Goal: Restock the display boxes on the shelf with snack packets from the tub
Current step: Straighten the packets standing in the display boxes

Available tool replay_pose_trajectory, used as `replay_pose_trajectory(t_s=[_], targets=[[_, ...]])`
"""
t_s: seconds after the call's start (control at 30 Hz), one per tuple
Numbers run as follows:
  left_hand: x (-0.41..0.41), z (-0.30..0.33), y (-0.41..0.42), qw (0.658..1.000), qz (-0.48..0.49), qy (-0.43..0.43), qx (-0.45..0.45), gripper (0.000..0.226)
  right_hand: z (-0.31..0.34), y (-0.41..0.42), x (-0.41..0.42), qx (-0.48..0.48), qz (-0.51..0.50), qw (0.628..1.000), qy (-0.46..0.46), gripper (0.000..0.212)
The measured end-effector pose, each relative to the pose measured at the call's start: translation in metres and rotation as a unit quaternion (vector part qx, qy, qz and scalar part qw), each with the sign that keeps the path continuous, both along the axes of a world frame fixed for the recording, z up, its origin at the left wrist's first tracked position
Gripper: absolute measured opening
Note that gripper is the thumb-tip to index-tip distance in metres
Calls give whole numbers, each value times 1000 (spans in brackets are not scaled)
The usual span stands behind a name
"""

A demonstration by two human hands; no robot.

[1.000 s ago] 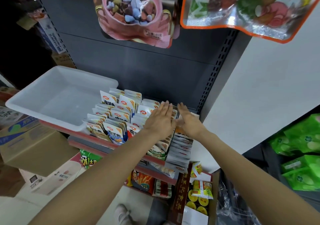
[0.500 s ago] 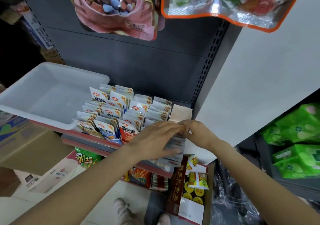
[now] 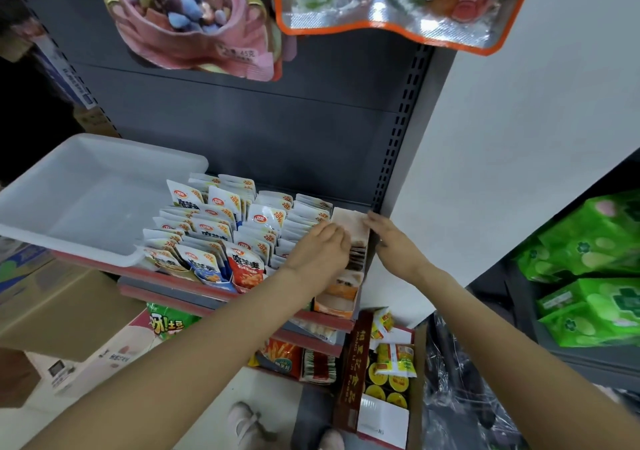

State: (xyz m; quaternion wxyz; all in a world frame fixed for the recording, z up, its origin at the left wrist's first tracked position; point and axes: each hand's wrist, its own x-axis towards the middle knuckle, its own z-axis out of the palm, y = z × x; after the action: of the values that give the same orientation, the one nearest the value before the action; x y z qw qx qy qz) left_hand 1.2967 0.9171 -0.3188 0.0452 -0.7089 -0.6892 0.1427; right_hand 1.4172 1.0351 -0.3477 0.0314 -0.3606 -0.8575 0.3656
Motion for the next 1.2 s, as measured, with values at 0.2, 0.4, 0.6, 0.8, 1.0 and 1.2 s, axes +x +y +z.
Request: replay_pose_trajectory(t_s=[0.2, 0.4, 0.6, 0.8, 1.0, 1.2], targets=[[2, 5, 42, 995, 89, -26, -34, 80, 6, -1, 2, -116, -55, 990, 54, 77], [5, -9, 40, 982, 143, -93, -85, 100, -3, -10, -5, -80, -48, 995, 45, 77], [-16, 2, 69, 982, 154, -92, -60, 100, 4, -5, -6, -163, -75, 979, 99, 87], [-22, -9, 55, 982, 146, -119, -11, 95, -1, -4, -4, -154, -37, 981, 114, 89], [-21, -12, 47, 984, 95, -147, -16, 114, -1, -6, -16, -111, -114, 981, 108, 98], [-24, -12, 47, 977, 130, -171, 2, 108, -12, -24, -19, -105, -163, 978, 75, 70]])
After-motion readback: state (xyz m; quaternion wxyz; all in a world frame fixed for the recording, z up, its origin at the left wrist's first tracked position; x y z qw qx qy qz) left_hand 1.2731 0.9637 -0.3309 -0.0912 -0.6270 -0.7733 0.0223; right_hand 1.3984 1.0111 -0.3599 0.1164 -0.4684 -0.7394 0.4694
